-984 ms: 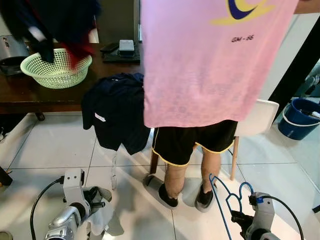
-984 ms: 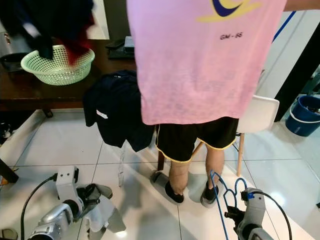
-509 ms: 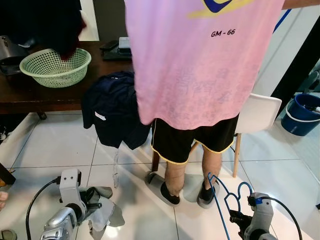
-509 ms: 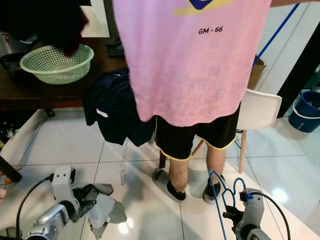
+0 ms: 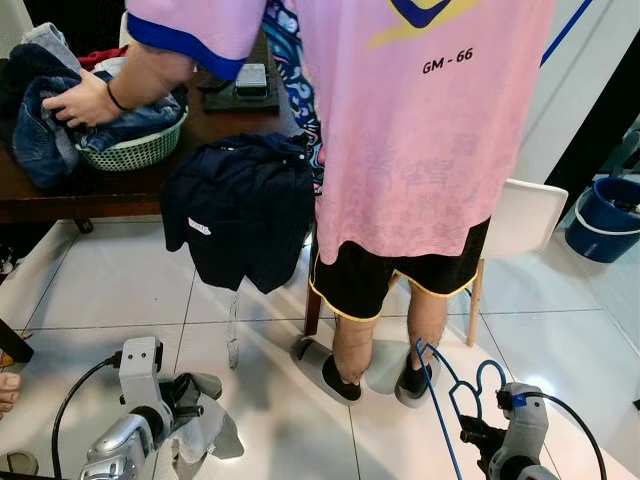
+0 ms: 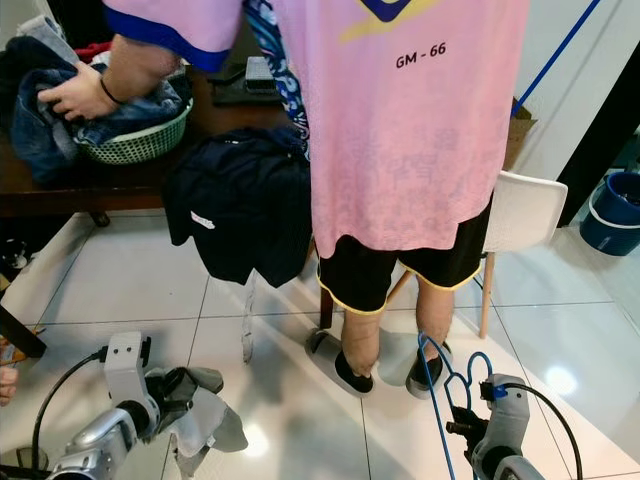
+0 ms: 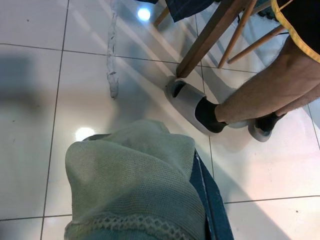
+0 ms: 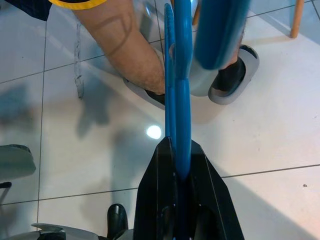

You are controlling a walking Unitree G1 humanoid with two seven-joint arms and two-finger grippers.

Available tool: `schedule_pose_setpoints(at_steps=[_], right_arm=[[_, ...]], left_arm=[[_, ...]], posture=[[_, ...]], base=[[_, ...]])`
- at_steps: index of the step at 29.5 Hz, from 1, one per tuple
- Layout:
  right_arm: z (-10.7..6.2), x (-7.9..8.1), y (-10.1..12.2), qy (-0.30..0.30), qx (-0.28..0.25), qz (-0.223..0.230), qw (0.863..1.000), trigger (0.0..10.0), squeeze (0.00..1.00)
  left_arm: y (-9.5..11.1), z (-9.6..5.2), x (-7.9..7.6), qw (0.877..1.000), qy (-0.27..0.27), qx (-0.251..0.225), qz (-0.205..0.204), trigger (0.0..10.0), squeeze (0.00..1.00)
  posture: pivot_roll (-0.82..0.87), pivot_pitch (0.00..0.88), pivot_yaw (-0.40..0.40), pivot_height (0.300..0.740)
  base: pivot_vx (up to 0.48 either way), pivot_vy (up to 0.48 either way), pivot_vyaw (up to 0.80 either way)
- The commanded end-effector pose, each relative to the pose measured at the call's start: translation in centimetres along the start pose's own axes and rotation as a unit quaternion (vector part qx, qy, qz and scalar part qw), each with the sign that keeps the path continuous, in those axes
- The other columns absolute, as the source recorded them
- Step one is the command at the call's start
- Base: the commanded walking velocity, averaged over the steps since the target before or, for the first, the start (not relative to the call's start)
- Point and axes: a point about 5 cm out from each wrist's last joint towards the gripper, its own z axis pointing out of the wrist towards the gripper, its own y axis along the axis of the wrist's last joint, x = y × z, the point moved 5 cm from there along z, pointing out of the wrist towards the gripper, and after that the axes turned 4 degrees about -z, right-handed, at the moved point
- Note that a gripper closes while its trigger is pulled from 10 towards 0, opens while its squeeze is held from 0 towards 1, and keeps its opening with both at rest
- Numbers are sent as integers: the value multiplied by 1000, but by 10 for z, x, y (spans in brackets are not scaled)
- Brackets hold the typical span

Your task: Hang hanger

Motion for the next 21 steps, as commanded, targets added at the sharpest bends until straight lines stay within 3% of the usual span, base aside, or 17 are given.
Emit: schedule_pose_setpoints(at_steps=[1,21], right_arm=[[-3,1,-8,1,9,10,1000,10000,0],[-3,3,-6,1,8,11,1000,10000,0]], left_arm=[[-3,-5,8,1000,7,8,1,10000,0],[-3,-4,7,1000,4,12,1,10000,0]], posture=[[99,155,-11,740],[92,162,-8,740]], base=[[0,0,0],[0,0,0]])
